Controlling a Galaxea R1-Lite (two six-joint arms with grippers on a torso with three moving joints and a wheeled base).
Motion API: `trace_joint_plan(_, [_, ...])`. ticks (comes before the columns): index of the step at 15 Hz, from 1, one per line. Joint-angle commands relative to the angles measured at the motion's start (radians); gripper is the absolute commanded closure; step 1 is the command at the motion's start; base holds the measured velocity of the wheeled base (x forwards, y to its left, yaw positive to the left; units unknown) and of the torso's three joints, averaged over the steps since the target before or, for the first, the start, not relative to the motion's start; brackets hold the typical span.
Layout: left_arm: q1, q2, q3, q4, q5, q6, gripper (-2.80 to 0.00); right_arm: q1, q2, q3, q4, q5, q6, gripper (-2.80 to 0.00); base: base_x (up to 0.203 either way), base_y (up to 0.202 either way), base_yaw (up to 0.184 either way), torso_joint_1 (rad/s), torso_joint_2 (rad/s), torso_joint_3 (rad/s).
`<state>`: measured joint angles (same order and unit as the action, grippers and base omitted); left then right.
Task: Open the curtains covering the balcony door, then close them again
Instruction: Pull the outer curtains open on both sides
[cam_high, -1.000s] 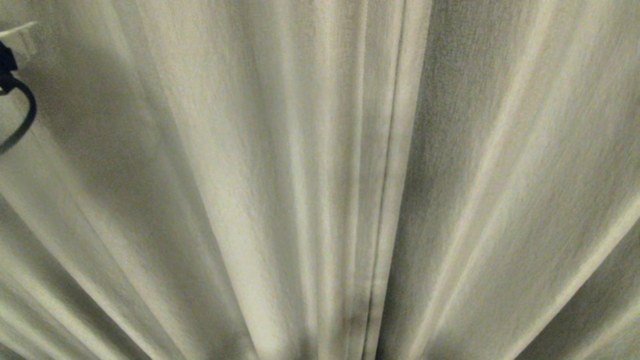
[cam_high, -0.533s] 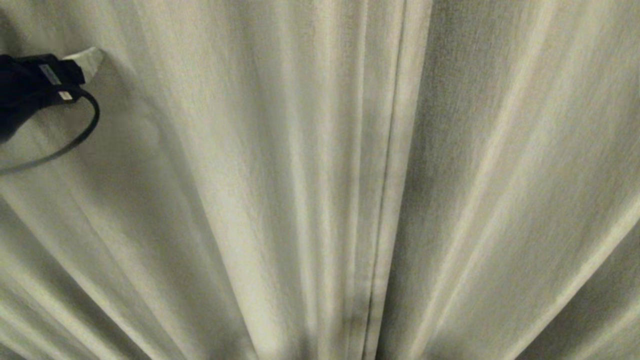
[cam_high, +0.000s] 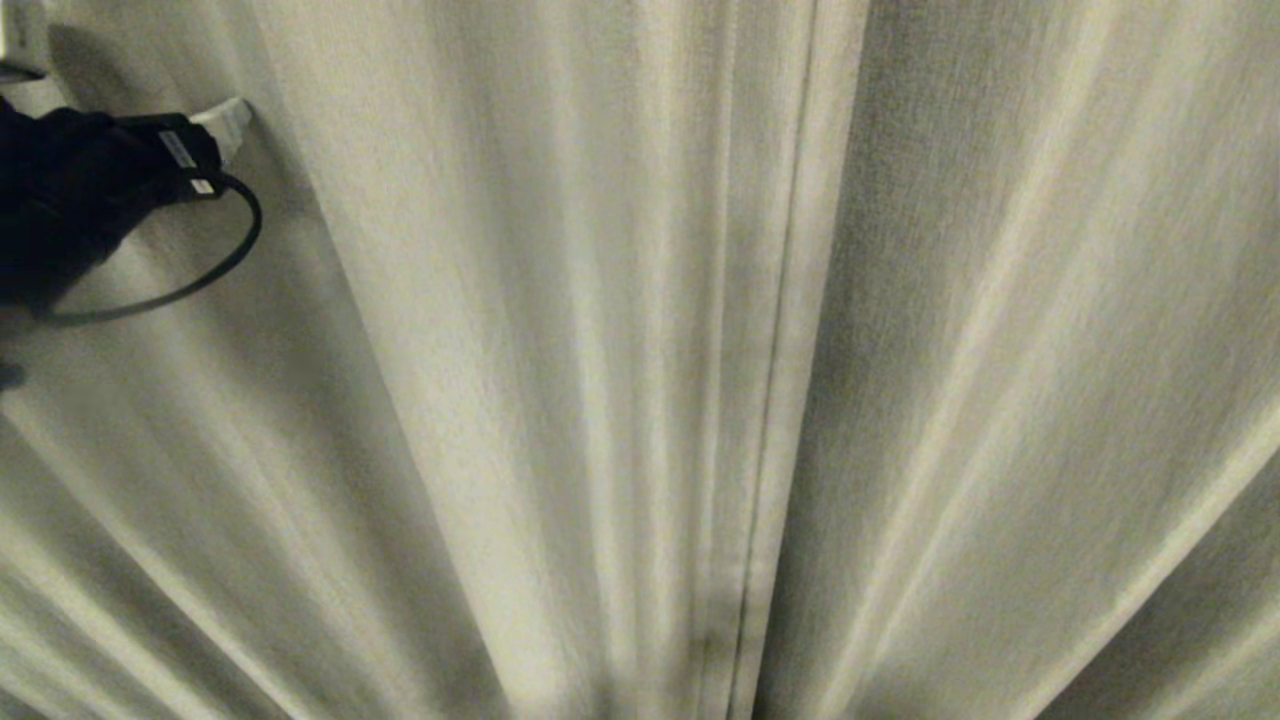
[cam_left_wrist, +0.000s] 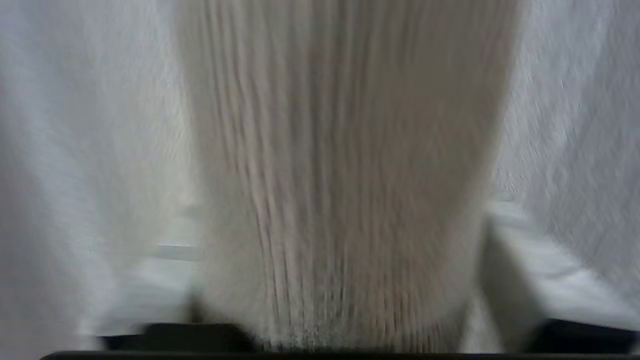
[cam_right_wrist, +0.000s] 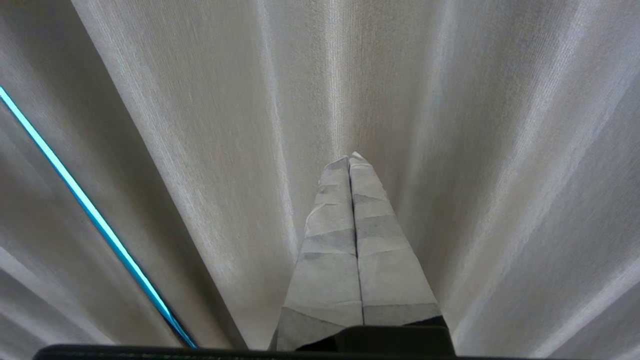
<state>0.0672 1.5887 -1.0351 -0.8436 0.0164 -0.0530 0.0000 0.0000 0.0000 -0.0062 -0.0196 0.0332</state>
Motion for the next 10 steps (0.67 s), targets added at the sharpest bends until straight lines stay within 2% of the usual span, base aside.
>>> trace_joint_plan(1, [-0.015, 0.018, -0.002, -0.005, 0.0, 0.001, 0.0, 0.0, 0.0, 0.0, -0.001, 0.0, 0.001, 0.0, 0.0, 0.0, 0.0, 0.0, 0.0, 0.0])
trace_joint_plan(7, [-0.006, -0.028, -0.001, 0.0, 0.002, -0.001, 0.0, 0.0, 0.0, 0.0, 0.0, 0.0, 0.001, 0.0, 0.0, 0.0, 0.0, 0.0, 0.0, 0.0])
trace_joint_plan(10, [0.04, -0.064, 0.0, 0.008, -0.001, -0.001, 0.0, 0.0, 0.0, 0.0, 0.0, 0.0, 0.001, 0.0, 0.0, 0.0, 0.0, 0.0, 0.0, 0.0])
